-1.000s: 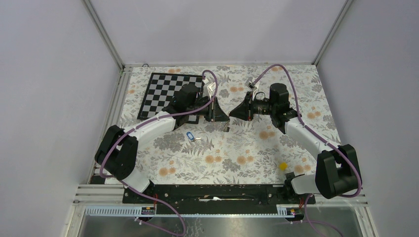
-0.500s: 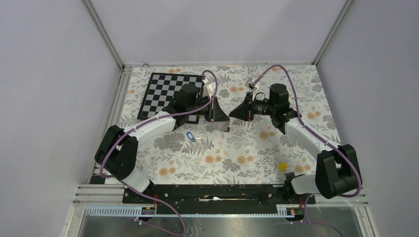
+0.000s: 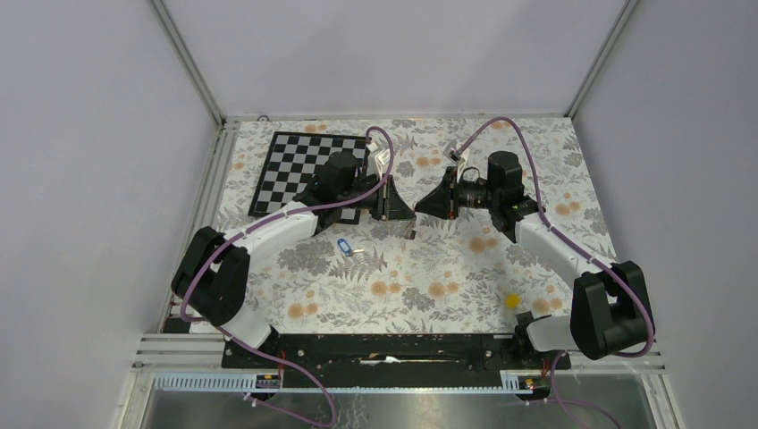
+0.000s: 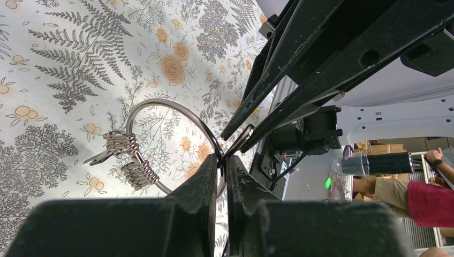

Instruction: Put the keys on the keyring

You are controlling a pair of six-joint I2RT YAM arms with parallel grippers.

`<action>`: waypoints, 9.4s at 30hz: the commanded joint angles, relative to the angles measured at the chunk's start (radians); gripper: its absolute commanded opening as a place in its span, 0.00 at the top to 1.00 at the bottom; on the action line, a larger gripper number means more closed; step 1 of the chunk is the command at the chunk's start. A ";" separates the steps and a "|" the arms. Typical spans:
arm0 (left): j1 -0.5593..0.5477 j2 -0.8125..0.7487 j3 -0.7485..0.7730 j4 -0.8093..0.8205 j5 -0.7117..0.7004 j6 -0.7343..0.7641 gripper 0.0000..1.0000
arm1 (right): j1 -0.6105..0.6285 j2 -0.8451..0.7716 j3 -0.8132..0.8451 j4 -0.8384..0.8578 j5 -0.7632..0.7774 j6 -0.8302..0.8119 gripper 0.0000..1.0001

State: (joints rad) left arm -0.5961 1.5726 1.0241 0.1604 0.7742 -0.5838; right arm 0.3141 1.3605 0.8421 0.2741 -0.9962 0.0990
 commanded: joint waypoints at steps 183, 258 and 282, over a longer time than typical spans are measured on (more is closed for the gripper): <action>0.249 0.173 0.060 -0.730 -0.190 0.799 0.89 | -0.152 -0.217 -0.097 -0.159 -0.102 -0.232 1.00; 0.154 0.187 0.016 -0.748 -0.228 0.893 0.83 | -0.160 -0.223 -0.121 -0.127 -0.090 -0.221 1.00; 0.154 0.209 0.056 -0.748 -0.209 0.887 0.75 | -0.162 -0.216 -0.124 -0.119 -0.088 -0.216 1.00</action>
State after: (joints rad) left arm -0.4385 1.7775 1.0416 -0.5968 0.5613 0.2909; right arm 0.1604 1.1637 0.7216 0.1104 -1.0657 -0.1226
